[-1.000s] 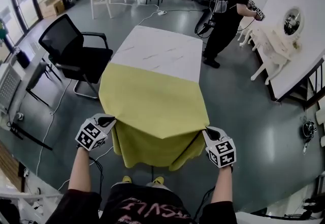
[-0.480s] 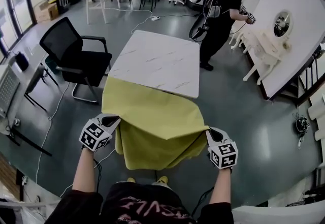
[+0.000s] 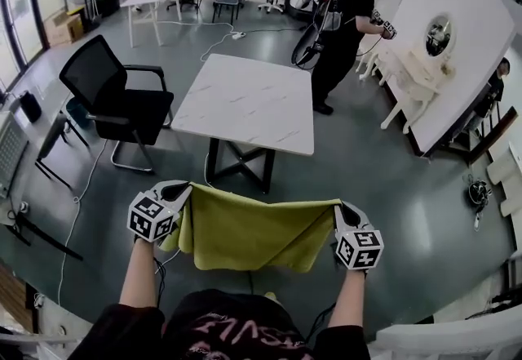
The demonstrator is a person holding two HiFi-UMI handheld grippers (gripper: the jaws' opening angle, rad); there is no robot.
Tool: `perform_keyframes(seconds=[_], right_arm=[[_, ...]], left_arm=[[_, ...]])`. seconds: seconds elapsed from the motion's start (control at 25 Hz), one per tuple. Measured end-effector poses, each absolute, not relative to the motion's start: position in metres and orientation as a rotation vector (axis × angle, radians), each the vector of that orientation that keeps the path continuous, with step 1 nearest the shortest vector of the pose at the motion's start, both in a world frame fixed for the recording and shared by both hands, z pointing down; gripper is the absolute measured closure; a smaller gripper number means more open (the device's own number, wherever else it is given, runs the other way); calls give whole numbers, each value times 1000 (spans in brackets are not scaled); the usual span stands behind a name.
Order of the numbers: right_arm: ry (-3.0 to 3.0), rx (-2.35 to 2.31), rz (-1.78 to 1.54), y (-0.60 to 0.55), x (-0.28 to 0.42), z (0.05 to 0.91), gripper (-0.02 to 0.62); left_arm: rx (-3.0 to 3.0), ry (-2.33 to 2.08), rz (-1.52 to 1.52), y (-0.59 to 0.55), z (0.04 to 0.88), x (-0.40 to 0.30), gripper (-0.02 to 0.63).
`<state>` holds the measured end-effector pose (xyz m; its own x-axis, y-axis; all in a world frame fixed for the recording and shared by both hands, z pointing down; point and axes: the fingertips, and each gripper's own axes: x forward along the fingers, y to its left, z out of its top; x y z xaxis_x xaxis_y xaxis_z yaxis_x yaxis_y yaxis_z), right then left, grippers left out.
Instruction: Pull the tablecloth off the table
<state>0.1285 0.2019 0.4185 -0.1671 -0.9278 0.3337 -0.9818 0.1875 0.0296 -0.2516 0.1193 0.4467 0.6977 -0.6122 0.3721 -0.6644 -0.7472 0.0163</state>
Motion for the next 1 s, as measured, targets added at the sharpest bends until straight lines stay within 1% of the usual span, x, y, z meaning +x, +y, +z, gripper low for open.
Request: perform_keyframes(seconds=[0.52,1.0], right_arm=[[-2321,1927,271,169,152,390,580],[-2345,2006,209,156,154,371,580]], left_arm=[[2675,-1282,292,112,411,-233,598],[2652,-1388,91,103,378,-239,598]])
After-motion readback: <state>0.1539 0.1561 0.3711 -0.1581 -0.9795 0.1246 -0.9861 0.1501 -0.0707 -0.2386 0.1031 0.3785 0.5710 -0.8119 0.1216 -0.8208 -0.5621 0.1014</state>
